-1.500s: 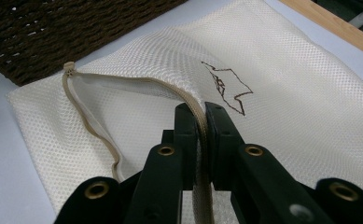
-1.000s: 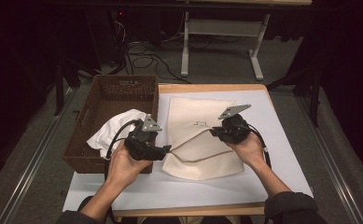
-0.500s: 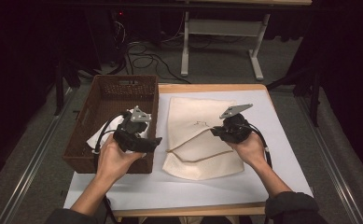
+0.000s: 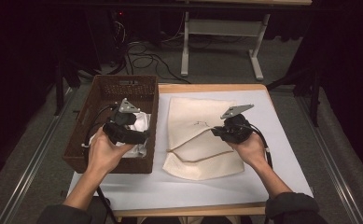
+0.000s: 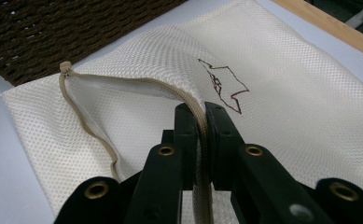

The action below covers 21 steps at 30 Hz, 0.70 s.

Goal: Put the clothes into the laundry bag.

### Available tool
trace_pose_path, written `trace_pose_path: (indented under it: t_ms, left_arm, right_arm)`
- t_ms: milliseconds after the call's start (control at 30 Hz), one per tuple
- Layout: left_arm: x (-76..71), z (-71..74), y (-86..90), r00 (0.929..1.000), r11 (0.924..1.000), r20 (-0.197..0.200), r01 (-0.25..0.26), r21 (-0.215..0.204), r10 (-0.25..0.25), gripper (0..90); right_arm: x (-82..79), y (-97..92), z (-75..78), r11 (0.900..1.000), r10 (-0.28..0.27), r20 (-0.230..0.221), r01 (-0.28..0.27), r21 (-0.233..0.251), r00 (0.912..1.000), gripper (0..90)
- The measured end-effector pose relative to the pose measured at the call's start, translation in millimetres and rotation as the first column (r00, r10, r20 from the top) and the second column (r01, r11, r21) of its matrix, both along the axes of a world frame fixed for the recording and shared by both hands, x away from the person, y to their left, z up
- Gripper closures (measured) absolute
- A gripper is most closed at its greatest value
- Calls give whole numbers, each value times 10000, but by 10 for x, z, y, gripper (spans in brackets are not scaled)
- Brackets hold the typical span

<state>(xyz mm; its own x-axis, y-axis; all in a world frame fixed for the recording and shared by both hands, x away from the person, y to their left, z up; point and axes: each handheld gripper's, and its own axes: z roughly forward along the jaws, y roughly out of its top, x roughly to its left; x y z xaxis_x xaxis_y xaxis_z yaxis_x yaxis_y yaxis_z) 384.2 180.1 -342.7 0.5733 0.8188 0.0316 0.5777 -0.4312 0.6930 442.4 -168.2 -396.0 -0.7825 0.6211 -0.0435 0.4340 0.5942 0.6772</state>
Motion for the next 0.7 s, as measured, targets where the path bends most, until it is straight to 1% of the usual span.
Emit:
trace_pose_path:
  t_ms: [100,133,167,267,333,400,433,533,600,667,700]
  left_arm:
    - [54,-9,58,9997,9998,-127,-200,-28,200,304]
    - [96,-27,102,9991,9993,-240,-352,-99,350,304]
    - [96,-27,102,9991,9993,-240,-352,-99,350,304]
    - [150,-62,142,9977,9989,-481,-472,-52,468,297]
    - [194,-87,168,9963,9984,-650,-568,-33,564,296]
    - [279,-132,211,9935,9970,-848,-767,-84,757,284]
    - [279,-132,211,9935,9970,-848,-767,-84,757,280]
    - [335,-170,216,9915,9970,-1045,-776,32,775,272]
    - [359,-189,206,9911,9971,-1094,-766,37,765,267]
    - [417,-230,184,9893,9967,-1216,-801,134,811,258]
    - [417,-230,184,9893,9967,-1216,-801,134,811,257]
  right_arm:
    - [2,2,-3,10000,-60,-19,60,38,10000,850]
    - [2,0,-4,10000,-10,-2,10,-2,10000,850]
    - [2,0,-4,10000,-10,-2,10,-2,10000,850]
    - [-4,-2,-9,10000,-28,-45,27,-15,10000,850]
    - [0,-4,-10,10000,-10,-25,10,-10,10000,850]
    - [6,-10,-12,10000,-33,-30,33,-7,10000,850]
    - [6,-10,-12,10000,-33,-30,33,-7,10000,850]
    - [4,-11,-16,10000,-51,-39,51,-45,10000,850]
    - [1,-11,-19,10000,-67,-41,67,-46,10000,850]
    - [9,-16,-20,10000,-44,-53,44,-41,10000,851]
    - [9,-16,-20,10000,-44,-53,44,-41,10000,851]
